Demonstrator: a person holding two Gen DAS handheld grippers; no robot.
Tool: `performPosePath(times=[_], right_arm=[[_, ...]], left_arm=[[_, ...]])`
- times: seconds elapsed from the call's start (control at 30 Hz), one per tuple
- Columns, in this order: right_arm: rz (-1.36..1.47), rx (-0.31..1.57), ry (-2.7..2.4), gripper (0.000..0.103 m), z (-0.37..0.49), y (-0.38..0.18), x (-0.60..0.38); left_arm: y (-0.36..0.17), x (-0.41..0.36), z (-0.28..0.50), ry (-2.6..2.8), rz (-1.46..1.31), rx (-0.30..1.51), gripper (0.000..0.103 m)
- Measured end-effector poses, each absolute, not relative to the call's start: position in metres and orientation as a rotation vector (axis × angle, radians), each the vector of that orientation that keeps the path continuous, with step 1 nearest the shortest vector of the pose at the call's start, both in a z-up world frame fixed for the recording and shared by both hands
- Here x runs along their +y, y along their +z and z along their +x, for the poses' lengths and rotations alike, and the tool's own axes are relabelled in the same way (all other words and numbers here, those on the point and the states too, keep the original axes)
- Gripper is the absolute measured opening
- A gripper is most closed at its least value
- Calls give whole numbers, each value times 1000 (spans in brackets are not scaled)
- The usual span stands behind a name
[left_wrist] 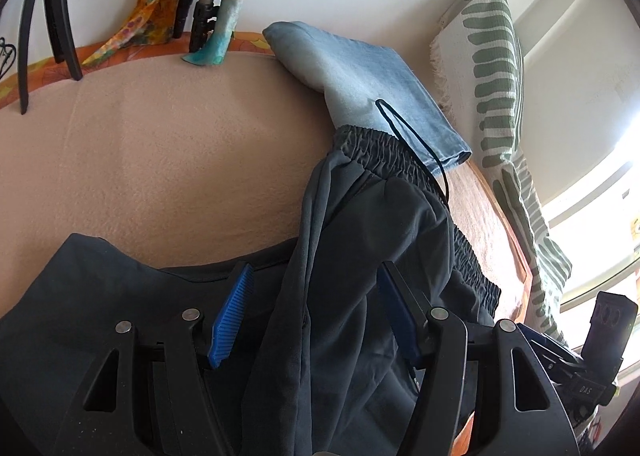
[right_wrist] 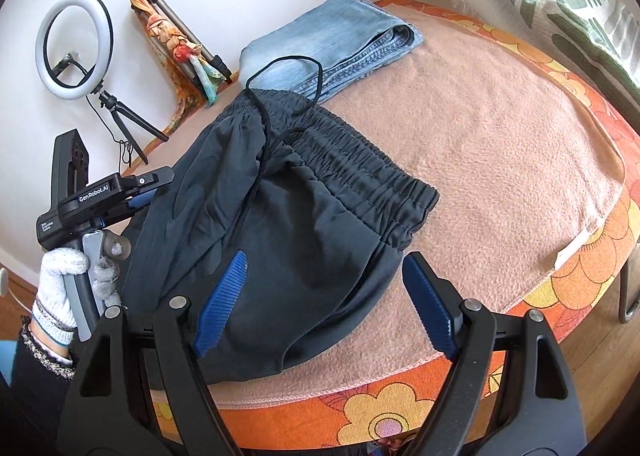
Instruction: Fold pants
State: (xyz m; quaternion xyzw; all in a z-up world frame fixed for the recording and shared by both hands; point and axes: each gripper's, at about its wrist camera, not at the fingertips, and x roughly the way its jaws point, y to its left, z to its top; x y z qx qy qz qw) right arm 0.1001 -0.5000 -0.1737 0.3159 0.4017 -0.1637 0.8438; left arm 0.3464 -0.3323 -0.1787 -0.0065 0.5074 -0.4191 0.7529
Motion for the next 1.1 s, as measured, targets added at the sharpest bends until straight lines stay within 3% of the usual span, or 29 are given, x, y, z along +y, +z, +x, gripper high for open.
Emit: performPosePath(times=[0.07,0.13,0.17,0.2,0.4,0.67,1.1], right_arm=[[697,846,-347,84,98,-176,-505],[716,839,-346,83,97,-176,-508],[719,835,-348,83,96,-176,-509],[721,831,-349,82,96,-176,-510],[755,816,-351,76,93,-177,-517],[847,718,-393,75,73,-168,-543],[995,638,-293,75,68,-175,-558]], left_arm=[[-183,-336,345,-911,-6,1098,56],[-186,-341,344,-925,2,1084,28],[-186,-343,342,-931,12,1070,6],[-185,-345,340,-934,19,1051,3],[-158,-349,318,-1019,-9,950,2],[-125,-365,247,-1184,135,834,2],[-165,-390,167,-1292,309,909,2]])
